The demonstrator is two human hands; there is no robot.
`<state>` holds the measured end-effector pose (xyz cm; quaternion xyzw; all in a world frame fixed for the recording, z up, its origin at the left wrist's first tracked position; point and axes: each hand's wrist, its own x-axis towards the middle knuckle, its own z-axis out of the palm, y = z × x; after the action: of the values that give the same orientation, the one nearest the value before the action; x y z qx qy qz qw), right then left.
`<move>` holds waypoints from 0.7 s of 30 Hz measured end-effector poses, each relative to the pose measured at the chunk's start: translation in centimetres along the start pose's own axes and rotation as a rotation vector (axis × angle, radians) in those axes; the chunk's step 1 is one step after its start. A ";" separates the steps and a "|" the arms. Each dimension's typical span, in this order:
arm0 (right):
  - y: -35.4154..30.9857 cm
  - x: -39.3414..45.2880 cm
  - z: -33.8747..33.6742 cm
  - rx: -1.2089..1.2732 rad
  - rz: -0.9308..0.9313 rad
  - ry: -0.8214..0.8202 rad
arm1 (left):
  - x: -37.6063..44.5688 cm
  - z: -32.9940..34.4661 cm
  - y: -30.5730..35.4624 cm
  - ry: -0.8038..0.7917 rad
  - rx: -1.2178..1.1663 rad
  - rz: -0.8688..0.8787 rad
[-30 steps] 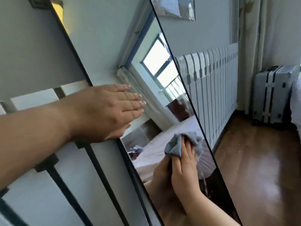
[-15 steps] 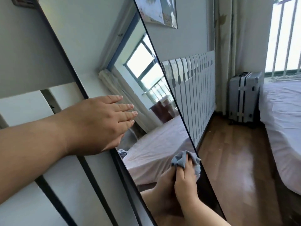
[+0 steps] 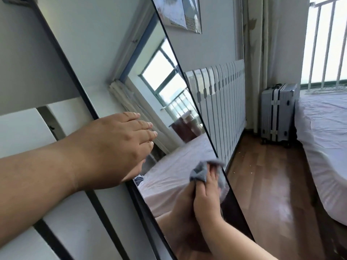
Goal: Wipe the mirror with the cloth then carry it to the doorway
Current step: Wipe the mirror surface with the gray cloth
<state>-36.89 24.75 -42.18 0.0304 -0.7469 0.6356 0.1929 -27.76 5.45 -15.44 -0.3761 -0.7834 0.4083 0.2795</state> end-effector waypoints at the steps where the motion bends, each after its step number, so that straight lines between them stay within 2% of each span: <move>1: 0.5 0.9 0.1 0.026 0.115 0.010 | 0.0 0.0 0.0 0.008 -0.003 0.001; 3: -0.6 4.0 0.7 0.043 0.233 0.046 | 0.1 0.1 -0.1 0.015 -0.007 0.003; 4: -2.0 5.9 0.9 0.043 0.220 0.055 | 0.1 0.1 -0.1 0.014 -0.011 0.002; 8: -8.6 11.4 -0.4 -0.037 -0.209 -0.130 | 0.3 0.0 -0.2 0.013 -0.032 -0.006; 11: -7.4 11.4 -1.5 -0.078 -0.325 -0.201 | 0.4 -0.1 -0.2 0.008 -0.028 -0.013; 14: -2.2 7.3 -1.4 -0.114 -0.247 -0.157 | 0.4 -0.3 -0.3 -0.013 -0.021 -0.009; 17: 3.9 1.5 -1.7 0.014 -0.075 -0.073 | 0.9 -0.3 0.0 -0.047 0.004 -0.014; 21: 7.0 -3.1 -2.1 0.023 0.024 -0.083 | 1.1 -0.1 0.2 -0.067 0.031 -0.019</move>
<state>-35.55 27.50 -49.54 0.0499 -0.7472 0.6446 0.1540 -28.20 6.53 -15.43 -0.3504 -0.7895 0.4301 0.2625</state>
